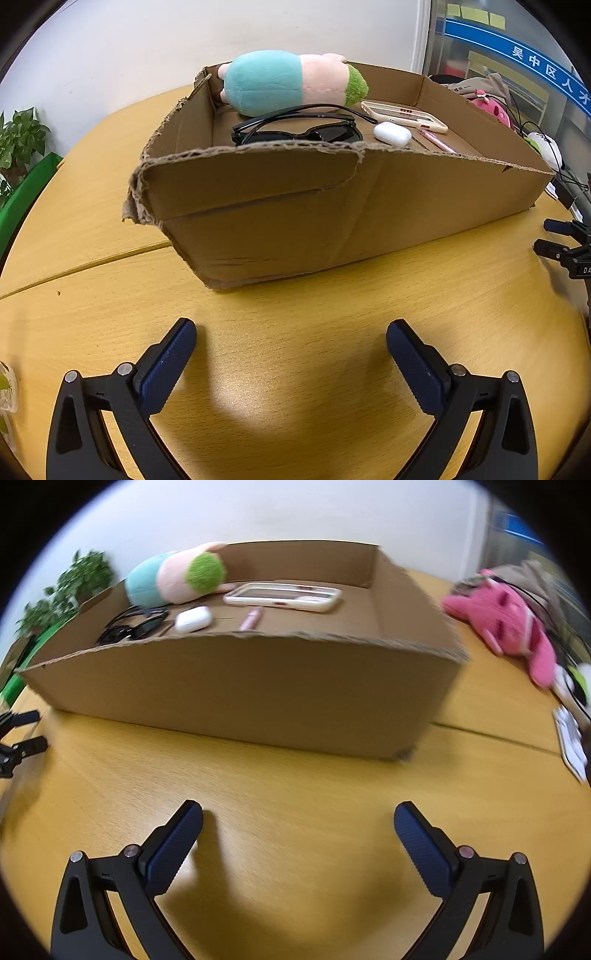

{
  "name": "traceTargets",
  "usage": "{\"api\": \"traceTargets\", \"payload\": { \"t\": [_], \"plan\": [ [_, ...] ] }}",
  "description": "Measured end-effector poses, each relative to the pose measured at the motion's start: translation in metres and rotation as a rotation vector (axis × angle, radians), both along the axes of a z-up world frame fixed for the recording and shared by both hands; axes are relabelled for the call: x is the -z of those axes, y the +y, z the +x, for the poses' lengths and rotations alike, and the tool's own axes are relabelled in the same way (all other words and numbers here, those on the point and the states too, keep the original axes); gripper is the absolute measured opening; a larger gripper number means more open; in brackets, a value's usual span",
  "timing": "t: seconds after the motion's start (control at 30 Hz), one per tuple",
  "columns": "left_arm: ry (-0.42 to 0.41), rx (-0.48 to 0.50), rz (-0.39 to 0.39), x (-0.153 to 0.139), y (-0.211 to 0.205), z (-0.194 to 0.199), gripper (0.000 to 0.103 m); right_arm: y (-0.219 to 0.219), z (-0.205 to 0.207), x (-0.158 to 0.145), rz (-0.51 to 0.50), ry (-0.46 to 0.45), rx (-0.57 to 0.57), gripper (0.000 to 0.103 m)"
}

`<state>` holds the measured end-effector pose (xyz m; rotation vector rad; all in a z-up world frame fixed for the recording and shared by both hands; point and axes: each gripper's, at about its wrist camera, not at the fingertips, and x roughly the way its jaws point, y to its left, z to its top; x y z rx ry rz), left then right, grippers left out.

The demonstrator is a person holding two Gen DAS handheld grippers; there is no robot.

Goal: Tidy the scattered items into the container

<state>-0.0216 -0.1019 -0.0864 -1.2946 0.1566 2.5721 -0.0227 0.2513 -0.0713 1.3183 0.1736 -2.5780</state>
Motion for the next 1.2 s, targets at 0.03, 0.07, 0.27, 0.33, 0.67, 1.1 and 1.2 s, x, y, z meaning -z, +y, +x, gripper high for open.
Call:
{"api": "traceTargets", "payload": {
  "t": [0.03,0.07,0.27,0.33,0.67,1.1,1.2],
  "plan": [
    [0.0,0.008,-0.001,0.0,0.0,-0.0008,0.103,0.0004,0.0009,-0.0001,0.0,0.0,-0.001,0.103],
    [0.001,0.018,-0.001,0.0001,0.0002,-0.0015,0.103,0.0008,0.0014,0.0001,0.0,-0.001,-0.002,0.103],
    [0.001,0.051,0.001,-0.0003,-0.0019,-0.0036,0.103,0.0012,0.0015,0.0001,0.002,-0.001,-0.003,0.103],
    [0.001,0.05,0.002,-0.0005,-0.0023,-0.0039,0.103,0.0011,0.0016,-0.0001,0.002,-0.001,-0.004,0.103],
    [0.001,0.048,0.001,-0.0008,-0.0013,-0.0022,0.103,0.0021,0.0013,-0.0001,0.002,-0.002,-0.014,0.103],
    [0.0,0.047,0.0,-0.0011,-0.0006,-0.0016,0.103,0.0028,0.0003,-0.0004,0.002,-0.003,-0.014,0.103],
    [0.0,0.048,0.0,-0.0011,-0.0005,-0.0014,0.103,0.0028,0.0002,-0.0005,0.002,-0.003,-0.014,0.103]
  ]
}}
